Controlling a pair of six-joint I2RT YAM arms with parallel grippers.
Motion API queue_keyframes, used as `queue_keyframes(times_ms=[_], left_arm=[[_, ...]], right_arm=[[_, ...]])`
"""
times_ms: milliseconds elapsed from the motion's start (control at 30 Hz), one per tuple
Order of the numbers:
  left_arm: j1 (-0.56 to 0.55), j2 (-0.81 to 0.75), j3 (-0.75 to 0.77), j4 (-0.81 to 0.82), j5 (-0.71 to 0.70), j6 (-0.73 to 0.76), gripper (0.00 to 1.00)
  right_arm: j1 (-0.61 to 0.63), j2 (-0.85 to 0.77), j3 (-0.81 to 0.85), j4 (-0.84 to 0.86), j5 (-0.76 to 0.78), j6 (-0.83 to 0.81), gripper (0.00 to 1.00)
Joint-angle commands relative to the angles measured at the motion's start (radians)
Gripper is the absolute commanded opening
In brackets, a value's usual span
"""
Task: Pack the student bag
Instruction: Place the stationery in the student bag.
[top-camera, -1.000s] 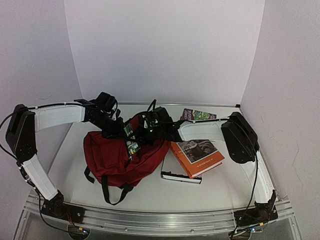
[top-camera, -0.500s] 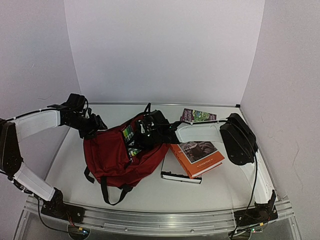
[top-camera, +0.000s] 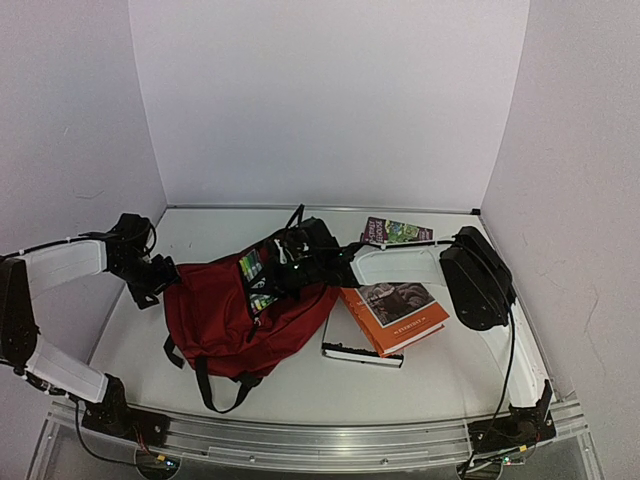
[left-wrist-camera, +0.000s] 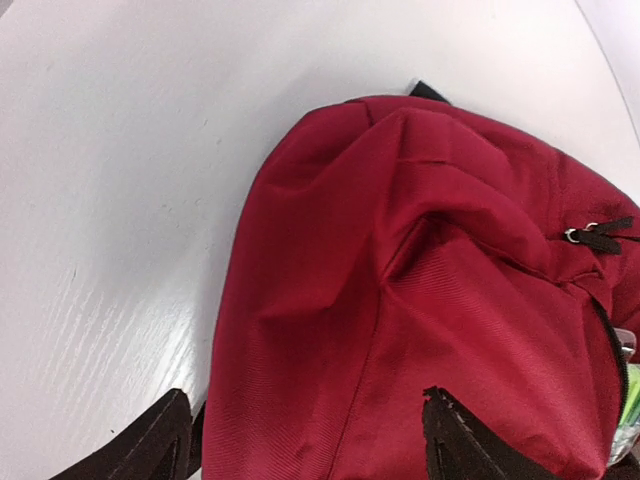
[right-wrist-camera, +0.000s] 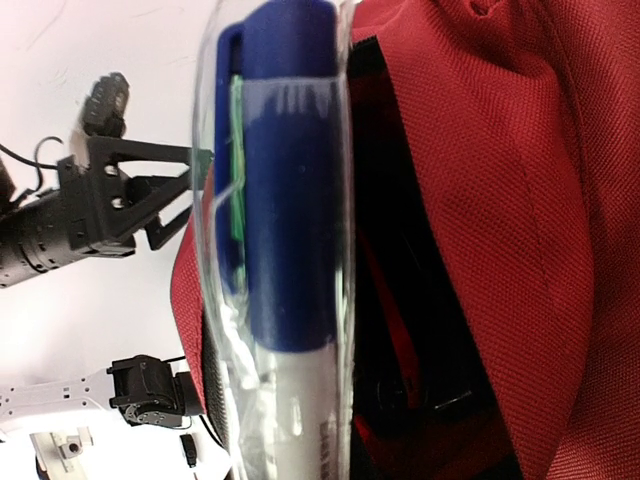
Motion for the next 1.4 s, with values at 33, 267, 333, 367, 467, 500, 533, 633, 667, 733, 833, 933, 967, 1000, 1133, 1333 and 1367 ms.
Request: queue_keyframes(times_ms=[33, 267, 333, 367, 467, 500, 533, 633, 667, 733, 833, 933, 967, 1000, 1133, 1333, 1367], left_arm=[[0.018, 0.056, -0.085, 0.096, 0.075, -0.023, 0.68], [0.020, 0.173, -0.134, 0.258, 0.213, -0.042, 0.26], [0.019, 0.189, -0.144, 0.296, 0.242, -0.042, 0.14], [0.019, 0.191, -0.151, 0.319, 0.256, -0.041, 0.10], [0.018, 0.204, -0.171, 0.406, 0.328, -0.032, 0.04], [0.016, 0.210, -0.174, 0.440, 0.352, -0.031, 0.03], [0.014, 0.218, -0.175, 0.456, 0.374, -0.030, 0.02], [-0.007, 0.229, -0.173, 0.521, 0.422, -0.031, 0.00], [-0.018, 0.233, -0.172, 0.541, 0.434, -0.037, 0.00], [-0.047, 0.247, -0.162, 0.576, 0.456, -0.049, 0.00], [-0.093, 0.266, -0.140, 0.609, 0.463, -0.061, 0.00], [-0.099, 0.259, -0.132, 0.598, 0.442, -0.074, 0.00], [-0.098, 0.251, -0.129, 0.579, 0.420, -0.076, 0.00], [-0.095, 0.245, -0.123, 0.539, 0.390, -0.075, 0.00], [-0.078, 0.226, -0.116, 0.490, 0.364, -0.071, 0.00], [-0.065, 0.225, -0.098, 0.455, 0.357, -0.050, 0.00], [-0.062, 0.225, -0.095, 0.454, 0.356, -0.047, 0.00]], right_arm=[[0.012, 0.013, 0.014, 0.104, -0.034, 0.040, 0.00], [0.022, 0.071, 0.037, 0.103, -0.026, 0.055, 0.00], [0.024, 0.084, 0.038, 0.103, -0.028, 0.060, 0.00], [0.025, 0.089, 0.041, 0.103, -0.030, 0.062, 0.00], [0.033, 0.108, 0.064, 0.101, -0.036, 0.064, 0.00], [0.035, 0.114, 0.072, 0.100, -0.036, 0.064, 0.00], [0.038, 0.119, 0.080, 0.100, -0.035, 0.066, 0.00], [0.042, 0.130, 0.088, 0.101, -0.025, 0.065, 0.00], [0.044, 0.133, 0.088, 0.100, -0.016, 0.064, 0.00], [0.046, 0.139, 0.088, 0.098, 0.005, 0.059, 0.00], [0.048, 0.144, 0.082, 0.091, 0.029, 0.046, 0.01], [0.048, 0.104, 0.049, 0.049, 0.098, -0.005, 0.11], [0.048, 0.080, 0.036, 0.020, 0.136, -0.036, 0.16], [0.049, 0.058, 0.027, -0.014, 0.171, -0.065, 0.20], [0.049, -0.037, -0.019, -0.096, 0.256, -0.138, 0.34], [0.048, -0.166, -0.100, -0.138, 0.305, -0.184, 0.50], [0.047, -0.189, -0.112, -0.146, 0.315, -0.191, 0.52]])
